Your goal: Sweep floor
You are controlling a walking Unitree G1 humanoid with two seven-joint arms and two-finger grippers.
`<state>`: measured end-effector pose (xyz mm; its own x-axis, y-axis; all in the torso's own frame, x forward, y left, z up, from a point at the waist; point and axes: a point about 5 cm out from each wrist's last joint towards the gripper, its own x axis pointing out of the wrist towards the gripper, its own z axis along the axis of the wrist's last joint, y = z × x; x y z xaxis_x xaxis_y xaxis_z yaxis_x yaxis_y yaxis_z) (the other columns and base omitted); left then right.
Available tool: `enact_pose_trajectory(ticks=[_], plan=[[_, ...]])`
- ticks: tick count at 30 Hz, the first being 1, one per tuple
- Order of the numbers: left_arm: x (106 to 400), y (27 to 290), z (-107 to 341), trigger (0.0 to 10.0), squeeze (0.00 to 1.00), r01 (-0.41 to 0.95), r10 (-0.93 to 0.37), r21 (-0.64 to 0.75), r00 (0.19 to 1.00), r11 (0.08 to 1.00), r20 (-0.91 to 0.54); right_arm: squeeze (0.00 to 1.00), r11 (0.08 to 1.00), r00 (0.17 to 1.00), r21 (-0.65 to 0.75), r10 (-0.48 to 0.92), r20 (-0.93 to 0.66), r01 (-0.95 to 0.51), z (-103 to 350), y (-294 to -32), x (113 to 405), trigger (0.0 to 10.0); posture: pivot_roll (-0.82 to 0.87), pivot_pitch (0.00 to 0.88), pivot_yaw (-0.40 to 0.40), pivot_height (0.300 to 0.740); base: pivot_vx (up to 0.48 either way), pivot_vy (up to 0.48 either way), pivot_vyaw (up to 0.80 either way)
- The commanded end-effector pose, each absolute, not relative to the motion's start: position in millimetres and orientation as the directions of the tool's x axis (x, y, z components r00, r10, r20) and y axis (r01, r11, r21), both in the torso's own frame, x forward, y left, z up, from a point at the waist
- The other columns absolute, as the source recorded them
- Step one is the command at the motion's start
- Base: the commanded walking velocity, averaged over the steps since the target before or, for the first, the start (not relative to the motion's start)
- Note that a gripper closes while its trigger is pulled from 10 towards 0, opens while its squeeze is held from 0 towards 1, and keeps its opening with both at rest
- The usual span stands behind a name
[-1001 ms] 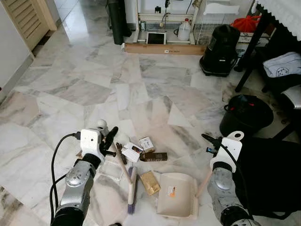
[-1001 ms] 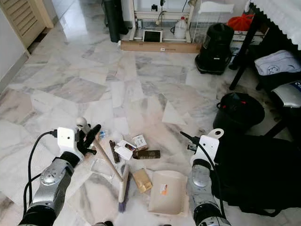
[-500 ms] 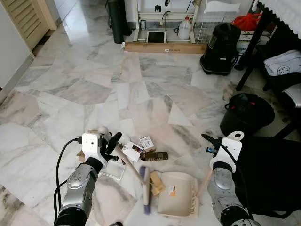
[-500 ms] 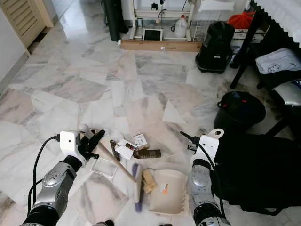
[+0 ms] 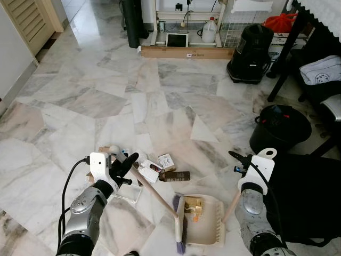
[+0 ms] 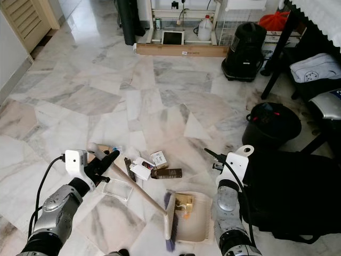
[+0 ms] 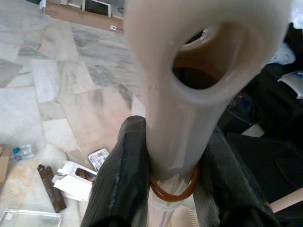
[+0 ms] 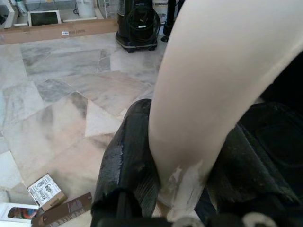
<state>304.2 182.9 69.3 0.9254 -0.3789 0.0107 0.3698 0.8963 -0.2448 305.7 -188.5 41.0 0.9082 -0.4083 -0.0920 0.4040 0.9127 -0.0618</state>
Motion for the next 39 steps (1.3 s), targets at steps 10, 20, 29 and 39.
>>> enact_pose_trajectory(ticks=[10, 20, 29, 39], plan=[[296.3, 179.1, 79.8, 10.0, 0.0, 0.479, -0.493, -0.311, 0.869, 0.821, 0.037, 0.0, 0.924, 0.912, -0.055, -0.383, -0.148, 0.379, 32.8, -181.2, 303.9, 10.0, 0.08, 0.139, 0.03, 0.74, 0.0, 0.0, 0.0], [296.8, 195.9, 124.6, 10.0, 0.0, 0.399, -0.39, -0.042, 0.91, 0.916, 0.138, 0.0, 0.927, 0.917, -0.049, -0.374, -0.14, 0.371, 34.7, -180.9, 305.6, 10.0, 0.09, 0.125, 0.026, 0.74, 0.0, 0.0, 0.0], [289.4, 188.1, 152.4, 10.0, 0.0, 0.324, -0.351, 0.147, 0.906, 0.935, 0.238, 0.0, 0.944, 0.941, -0.014, -0.329, -0.073, 0.329, 45.3, -175.5, 310.9, 10.0, 0.09, 0.126, 0.011, 0.74, 0.0, 0.0, 0.0], [288.0, 183.2, 136.0, 10.0, 0.0, 0.183, -0.21, 0.126, 0.945, 0.975, 0.251, 0.0, 0.947, 0.948, 0.044, -0.318, 0.019, 0.317, 60.8, -179.5, 311.0, 10.0, 0.06, 0.097, 0.009, 0.74, 0.0, 0.0, 0.0]])
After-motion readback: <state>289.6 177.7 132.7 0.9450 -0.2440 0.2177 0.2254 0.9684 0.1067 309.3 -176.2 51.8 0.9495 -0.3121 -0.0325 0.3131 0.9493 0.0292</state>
